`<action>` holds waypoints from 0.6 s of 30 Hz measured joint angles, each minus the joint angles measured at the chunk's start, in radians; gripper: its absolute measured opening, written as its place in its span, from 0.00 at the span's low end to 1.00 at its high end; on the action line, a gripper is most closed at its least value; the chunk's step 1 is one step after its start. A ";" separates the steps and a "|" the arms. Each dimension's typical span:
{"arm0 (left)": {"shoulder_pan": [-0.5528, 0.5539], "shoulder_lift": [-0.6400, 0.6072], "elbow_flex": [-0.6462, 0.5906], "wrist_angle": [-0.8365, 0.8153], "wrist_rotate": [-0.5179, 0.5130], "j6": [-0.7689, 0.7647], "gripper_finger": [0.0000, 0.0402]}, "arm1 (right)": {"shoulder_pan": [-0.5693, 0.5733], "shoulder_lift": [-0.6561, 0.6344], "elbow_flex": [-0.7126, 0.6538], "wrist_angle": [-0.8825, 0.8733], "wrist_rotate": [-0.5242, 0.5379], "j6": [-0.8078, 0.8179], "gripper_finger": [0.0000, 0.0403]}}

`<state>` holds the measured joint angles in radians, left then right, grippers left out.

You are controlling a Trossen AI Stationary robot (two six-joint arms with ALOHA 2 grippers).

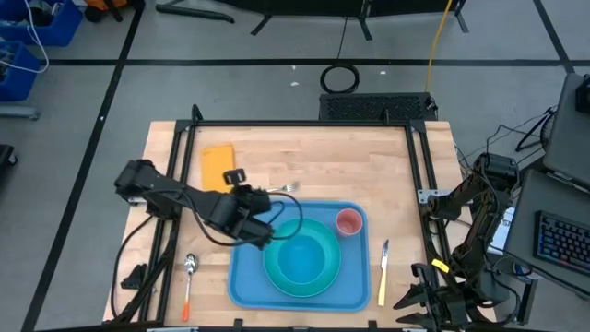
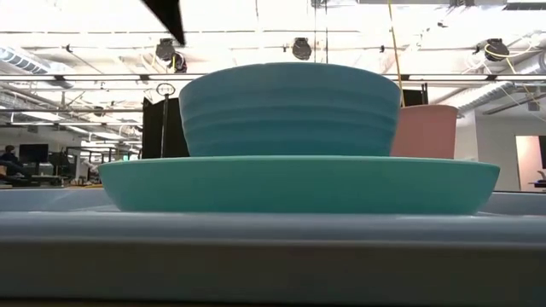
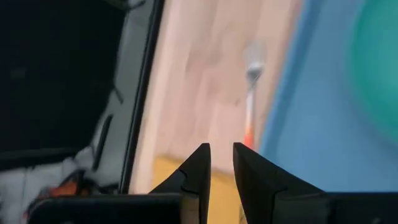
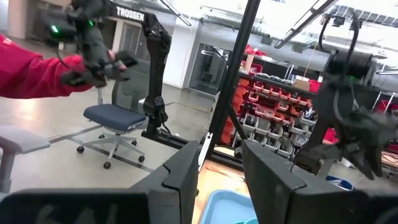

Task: Set up tray
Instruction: Put the yellow napkin on the blue serving tray to the left of the light blue plate

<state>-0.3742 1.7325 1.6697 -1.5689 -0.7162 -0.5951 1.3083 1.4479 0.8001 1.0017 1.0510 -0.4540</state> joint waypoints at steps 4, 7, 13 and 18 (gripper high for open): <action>0.007 -0.095 -0.193 0.060 0.003 -0.080 0.18 | -0.004 0.000 0.000 -0.001 0.000 -0.003 0.28; 0.014 -0.177 -0.330 0.163 0.019 -0.082 0.18 | -0.012 0.000 0.000 -0.003 0.000 -0.004 0.28; 0.066 -0.264 -0.550 0.274 0.110 -0.090 0.18 | -0.030 0.000 0.000 -0.022 0.000 0.004 0.28; 0.114 -0.274 -0.689 0.292 0.122 -0.041 0.18 | -0.033 0.000 0.000 -0.054 0.000 0.023 0.28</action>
<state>-0.2603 1.4582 0.9810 -1.2764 -0.5941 -0.6357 1.2755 1.4479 0.8001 0.9478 1.0512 -0.4310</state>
